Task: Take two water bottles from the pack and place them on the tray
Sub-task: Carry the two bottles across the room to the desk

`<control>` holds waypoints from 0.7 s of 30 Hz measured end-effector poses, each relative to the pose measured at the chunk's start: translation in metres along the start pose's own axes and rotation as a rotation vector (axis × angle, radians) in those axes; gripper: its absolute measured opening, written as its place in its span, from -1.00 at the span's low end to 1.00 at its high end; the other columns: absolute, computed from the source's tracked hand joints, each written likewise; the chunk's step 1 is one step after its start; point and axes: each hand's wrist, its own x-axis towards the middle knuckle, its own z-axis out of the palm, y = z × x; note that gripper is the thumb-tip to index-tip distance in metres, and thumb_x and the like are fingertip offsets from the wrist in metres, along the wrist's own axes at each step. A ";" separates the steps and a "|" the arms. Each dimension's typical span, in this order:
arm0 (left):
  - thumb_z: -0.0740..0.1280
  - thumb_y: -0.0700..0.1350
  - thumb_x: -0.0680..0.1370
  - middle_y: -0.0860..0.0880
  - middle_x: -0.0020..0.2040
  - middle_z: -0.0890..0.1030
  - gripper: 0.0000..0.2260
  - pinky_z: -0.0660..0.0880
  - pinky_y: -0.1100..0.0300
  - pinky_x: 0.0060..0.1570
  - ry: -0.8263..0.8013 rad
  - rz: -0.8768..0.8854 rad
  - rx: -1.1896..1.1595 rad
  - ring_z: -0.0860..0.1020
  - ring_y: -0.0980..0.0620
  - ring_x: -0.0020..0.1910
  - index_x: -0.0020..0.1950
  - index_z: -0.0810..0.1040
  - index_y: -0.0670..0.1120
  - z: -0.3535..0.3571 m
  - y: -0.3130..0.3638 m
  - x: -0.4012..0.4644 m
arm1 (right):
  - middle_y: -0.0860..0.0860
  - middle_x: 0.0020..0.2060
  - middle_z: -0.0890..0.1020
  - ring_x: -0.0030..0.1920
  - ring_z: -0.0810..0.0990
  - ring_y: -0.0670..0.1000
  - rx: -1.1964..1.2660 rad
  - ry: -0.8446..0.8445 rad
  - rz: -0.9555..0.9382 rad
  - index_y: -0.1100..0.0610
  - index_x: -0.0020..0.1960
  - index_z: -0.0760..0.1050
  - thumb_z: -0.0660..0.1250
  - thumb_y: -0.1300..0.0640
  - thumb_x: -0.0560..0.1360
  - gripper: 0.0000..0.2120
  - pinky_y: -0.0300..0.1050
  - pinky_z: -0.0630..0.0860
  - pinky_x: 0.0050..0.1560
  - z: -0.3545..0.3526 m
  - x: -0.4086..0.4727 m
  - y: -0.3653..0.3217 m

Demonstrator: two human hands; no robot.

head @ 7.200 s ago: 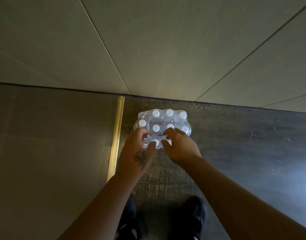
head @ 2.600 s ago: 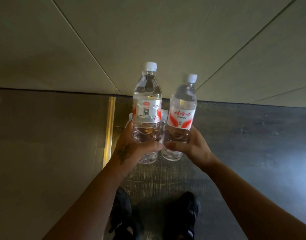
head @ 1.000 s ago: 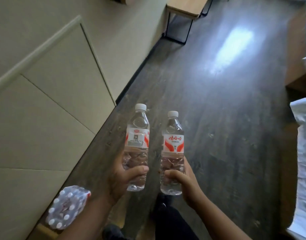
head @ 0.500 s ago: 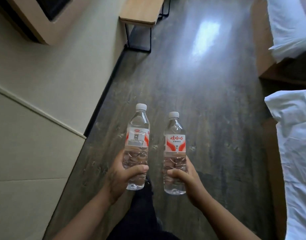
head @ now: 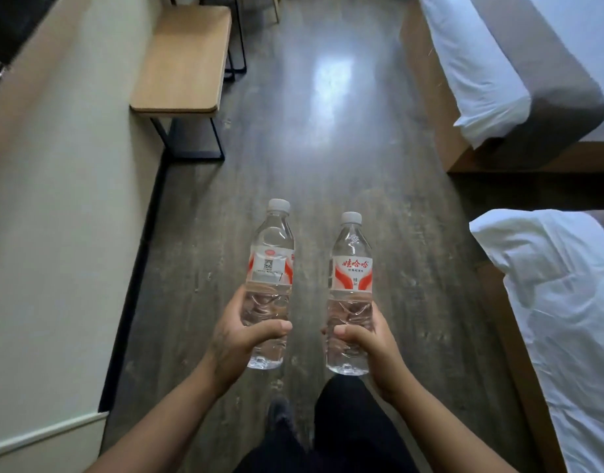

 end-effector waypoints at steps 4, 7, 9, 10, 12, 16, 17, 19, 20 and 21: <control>0.60 0.02 0.20 -0.12 0.16 0.81 -0.33 0.65 -0.23 0.29 -0.005 -0.014 -0.006 0.77 -0.16 0.16 0.31 0.64 0.01 0.012 0.048 0.105 | 0.18 0.17 0.74 0.22 0.71 0.29 -0.004 0.033 -0.014 0.11 0.38 0.51 0.57 -0.02 0.22 -0.25 0.21 0.65 0.24 -0.019 0.101 -0.053; 0.60 0.03 0.20 -0.13 0.15 0.80 -0.33 0.67 -0.18 0.28 0.007 -0.005 0.018 0.77 -0.16 0.15 0.32 0.64 -0.02 0.022 0.082 0.191 | 0.17 0.18 0.74 0.22 0.72 0.27 -0.011 0.010 -0.027 0.08 0.39 0.52 0.56 -0.03 0.22 -0.25 0.26 0.63 0.26 -0.035 0.191 -0.087; 0.59 0.02 0.21 -0.13 0.15 0.80 -0.34 0.68 -0.12 0.24 0.029 0.008 0.023 0.77 -0.15 0.15 0.31 0.64 -0.03 0.029 0.109 0.248 | 0.13 0.21 0.74 0.23 0.73 0.20 -0.014 -0.006 -0.047 0.01 0.38 0.53 0.57 -0.05 0.22 -0.26 0.31 0.61 0.30 -0.046 0.254 -0.115; 0.59 0.02 0.22 -0.12 0.15 0.80 -0.35 0.69 -0.06 0.21 0.044 0.011 0.025 0.77 -0.13 0.15 0.31 0.64 -0.02 0.032 0.123 0.275 | 0.11 0.21 0.74 0.23 0.73 0.19 -0.012 -0.022 -0.047 -0.02 0.38 0.54 0.57 -0.06 0.21 -0.27 0.36 0.60 0.30 -0.050 0.284 -0.131; 0.59 0.02 0.24 -0.09 0.17 0.80 -0.37 0.67 0.06 0.16 0.075 0.010 0.025 0.77 -0.07 0.16 0.32 0.65 0.00 0.037 0.151 0.325 | 0.10 0.20 0.75 0.22 0.73 0.18 -0.012 -0.060 -0.041 -0.06 0.35 0.55 0.57 -0.06 0.21 -0.30 0.36 0.61 0.29 -0.055 0.340 -0.165; 0.59 0.01 0.26 -0.08 0.17 0.80 -0.40 0.66 0.12 0.13 0.094 0.037 0.006 0.77 -0.06 0.18 0.31 0.65 0.01 0.048 0.213 0.424 | 0.05 0.23 0.75 0.24 0.74 0.10 -0.032 -0.124 -0.062 -0.22 0.28 0.58 0.56 -0.06 0.25 -0.41 0.10 0.63 0.23 -0.063 0.442 -0.237; 0.58 0.00 0.27 -0.09 0.18 0.80 -0.39 0.68 0.11 0.12 0.095 0.038 -0.002 0.77 -0.09 0.19 0.32 0.65 -0.01 0.049 0.228 0.447 | 0.05 0.24 0.74 0.25 0.73 0.10 -0.040 -0.138 -0.065 -0.22 0.29 0.57 0.56 -0.06 0.25 -0.39 0.11 0.62 0.25 -0.064 0.465 -0.253; 0.58 0.00 0.27 -0.10 0.20 0.79 -0.38 0.66 0.08 0.19 0.097 0.039 -0.020 0.76 -0.09 0.21 0.34 0.64 -0.02 0.050 0.255 0.494 | 0.03 0.26 0.73 0.26 0.73 0.07 -0.056 -0.153 -0.066 -0.23 0.33 0.55 0.56 -0.08 0.26 -0.37 0.11 0.61 0.26 -0.065 0.511 -0.283; 0.58 0.00 0.27 -0.09 0.21 0.79 -0.38 0.63 0.05 0.22 0.097 0.039 -0.021 0.76 -0.07 0.22 0.34 0.64 -0.02 0.050 0.268 0.518 | 0.03 0.26 0.73 0.26 0.73 0.06 -0.065 -0.154 -0.068 -0.22 0.34 0.54 0.56 -0.08 0.26 -0.36 0.12 0.61 0.27 -0.065 0.535 -0.297; 0.58 0.00 0.26 -0.09 0.21 0.79 -0.37 0.62 0.04 0.22 0.094 0.039 -0.020 0.76 -0.06 0.22 0.34 0.64 -0.02 0.049 0.279 0.544 | 0.04 0.26 0.73 0.26 0.73 0.06 -0.070 -0.151 -0.069 -0.21 0.34 0.55 0.56 -0.07 0.26 -0.36 0.16 0.61 0.29 -0.065 0.560 -0.309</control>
